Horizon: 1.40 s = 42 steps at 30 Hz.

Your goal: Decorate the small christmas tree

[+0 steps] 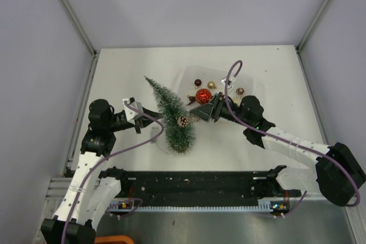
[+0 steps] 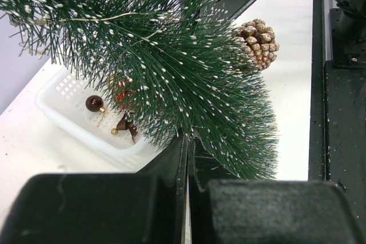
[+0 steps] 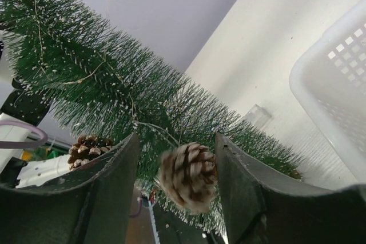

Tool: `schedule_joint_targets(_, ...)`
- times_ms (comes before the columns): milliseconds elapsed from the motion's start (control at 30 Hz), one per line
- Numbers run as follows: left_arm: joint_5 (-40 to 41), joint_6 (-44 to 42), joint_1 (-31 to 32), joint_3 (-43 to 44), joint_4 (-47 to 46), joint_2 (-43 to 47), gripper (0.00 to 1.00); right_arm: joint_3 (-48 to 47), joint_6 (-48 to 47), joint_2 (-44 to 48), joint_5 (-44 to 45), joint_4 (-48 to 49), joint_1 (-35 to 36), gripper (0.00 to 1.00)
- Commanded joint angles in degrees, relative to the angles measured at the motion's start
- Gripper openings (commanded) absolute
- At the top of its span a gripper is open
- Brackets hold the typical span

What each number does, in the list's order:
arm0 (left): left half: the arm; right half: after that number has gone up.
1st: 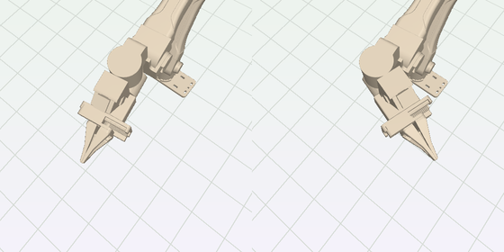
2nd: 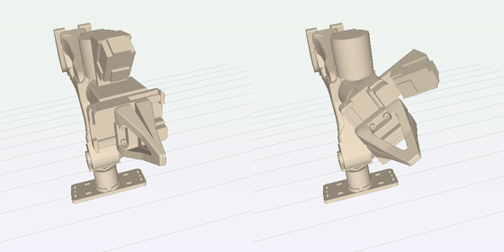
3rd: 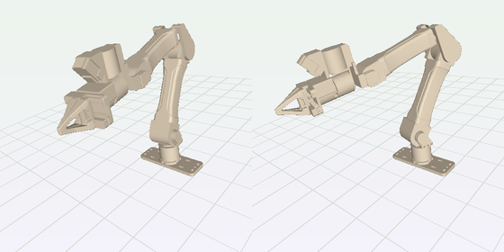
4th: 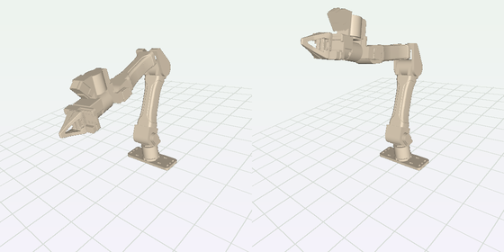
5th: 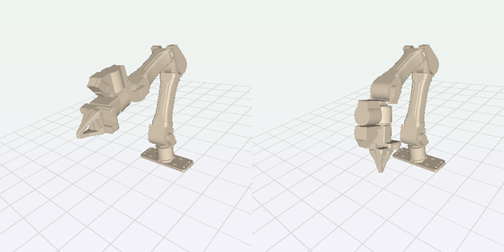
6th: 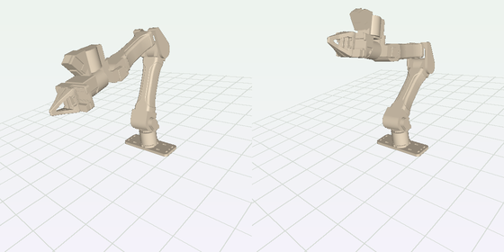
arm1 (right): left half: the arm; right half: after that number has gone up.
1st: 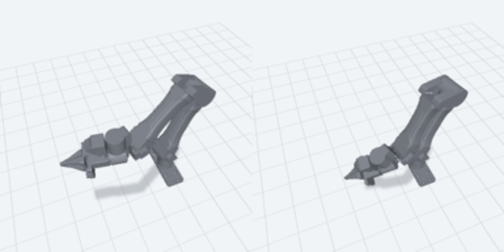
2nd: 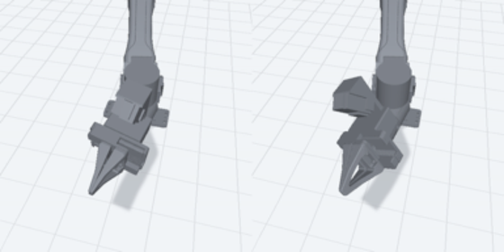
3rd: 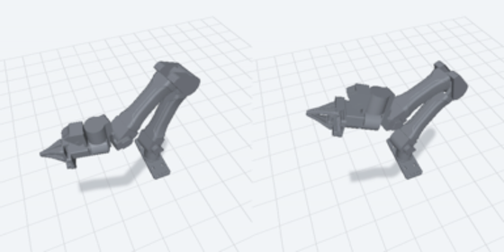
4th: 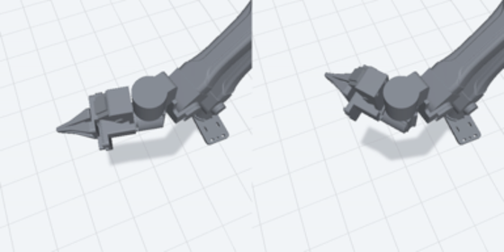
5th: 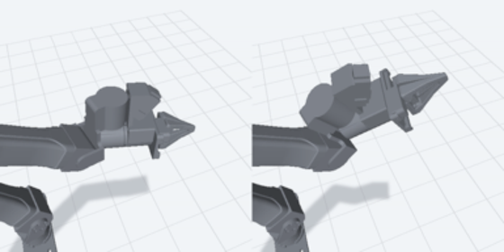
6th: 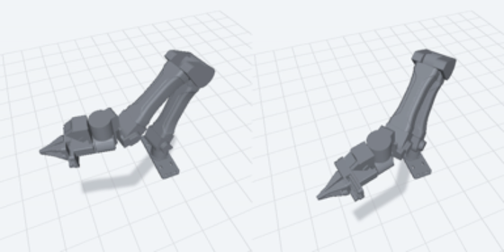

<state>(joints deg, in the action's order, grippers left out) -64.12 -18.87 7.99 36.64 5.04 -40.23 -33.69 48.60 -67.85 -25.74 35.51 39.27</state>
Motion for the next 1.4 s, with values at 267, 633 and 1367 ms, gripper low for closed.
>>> schedule_joint_targets(267, -1.8, -0.55, 0.27, -0.08, -0.82, 1.38, 0.0, -1.11, -3.6, 5.36, 1.57, -6.58, -1.38, 0.6)
schedule_joint_targets(633, -1.89, -0.38, 0.27, -0.08, -0.73, 1.91, 0.0, -9.09, -9.83, 9.32, 10.86, -28.18, -11.39, 0.65)
schedule_joint_targets(1367, -0.31, 3.49, 0.27, -4.38, 0.59, 7.0, 0.0, -30.54, -18.54, -20.28, 48.93, -56.95, -18.17, 0.64)
